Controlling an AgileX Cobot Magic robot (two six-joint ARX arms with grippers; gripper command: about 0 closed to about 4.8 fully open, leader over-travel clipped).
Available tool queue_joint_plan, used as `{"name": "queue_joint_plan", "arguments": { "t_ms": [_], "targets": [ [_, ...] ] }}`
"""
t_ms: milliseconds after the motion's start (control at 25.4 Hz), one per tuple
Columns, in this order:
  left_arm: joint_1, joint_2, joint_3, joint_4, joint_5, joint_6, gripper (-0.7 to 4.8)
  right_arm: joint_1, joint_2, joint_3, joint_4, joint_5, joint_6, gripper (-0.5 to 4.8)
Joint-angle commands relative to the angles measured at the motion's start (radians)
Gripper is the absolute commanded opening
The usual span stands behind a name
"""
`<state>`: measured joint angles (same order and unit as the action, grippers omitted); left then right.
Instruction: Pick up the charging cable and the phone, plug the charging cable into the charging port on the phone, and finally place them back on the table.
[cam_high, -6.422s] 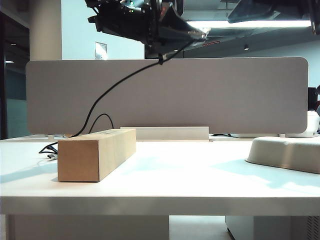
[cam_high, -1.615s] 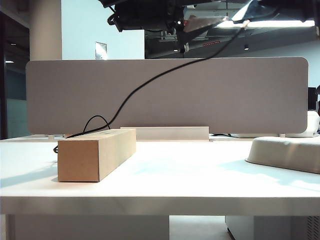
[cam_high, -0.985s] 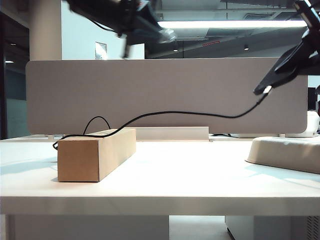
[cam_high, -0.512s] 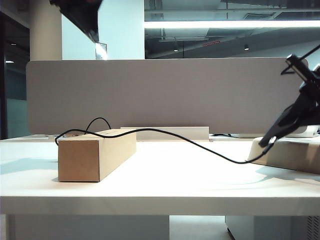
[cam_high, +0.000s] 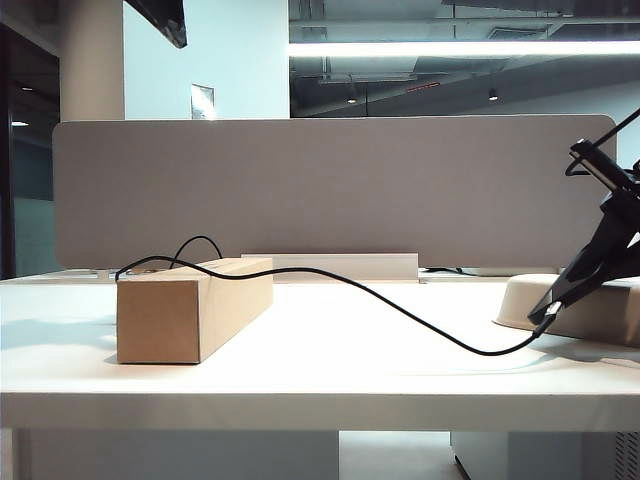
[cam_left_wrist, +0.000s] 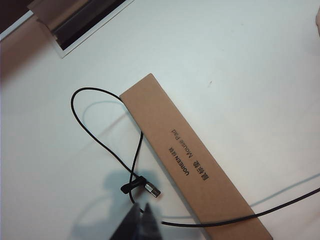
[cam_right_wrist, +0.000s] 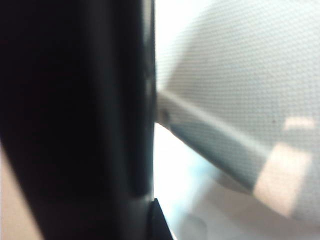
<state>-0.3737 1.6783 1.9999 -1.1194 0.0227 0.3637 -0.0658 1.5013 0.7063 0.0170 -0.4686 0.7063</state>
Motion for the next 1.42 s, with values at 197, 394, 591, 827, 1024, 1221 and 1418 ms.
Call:
{"name": "queue_joint_plan", "arguments": {
  "t_ms": [197,394,591,827,1024,1221,1418],
  "targets": [
    [0.000,-0.008,0.004,-0.009,0.000,0.000,-0.06,-0.001,-0.002,0.002,-0.113,0.052,0.003,2.17],
    [0.000,-0.008,0.004,-0.009,0.000,0.000,-0.06,-0.002,-0.003,0.002,-0.137,0.052,0.003,3.33],
    [0.000,-0.008,0.004,-0.009,0.008,0.000,-0.06,-0.003,-0.015,0.002,-0.183,0.045,-0.016,3.75],
    [0.001,-0.040,0.000,-0.021,0.008,-0.002,-0.06,-0.031,-0.140,0.002,-0.331,0.052,-0.129,3.74],
    [0.008,-0.085,-0.011,-0.043,0.102,-0.025,-0.06,-0.040,-0.289,0.002,-0.410,0.117,-0.251,3.73],
    [0.008,-0.223,-0.269,0.071,0.113,-0.056,-0.06,-0.036,-0.524,0.002,-0.405,0.137,-0.341,2.27],
    [0.009,-0.384,-0.559,0.247,0.113,-0.018,-0.06,-0.025,-0.631,0.002,-0.408,0.134,-0.341,2.01]
  ]
}}
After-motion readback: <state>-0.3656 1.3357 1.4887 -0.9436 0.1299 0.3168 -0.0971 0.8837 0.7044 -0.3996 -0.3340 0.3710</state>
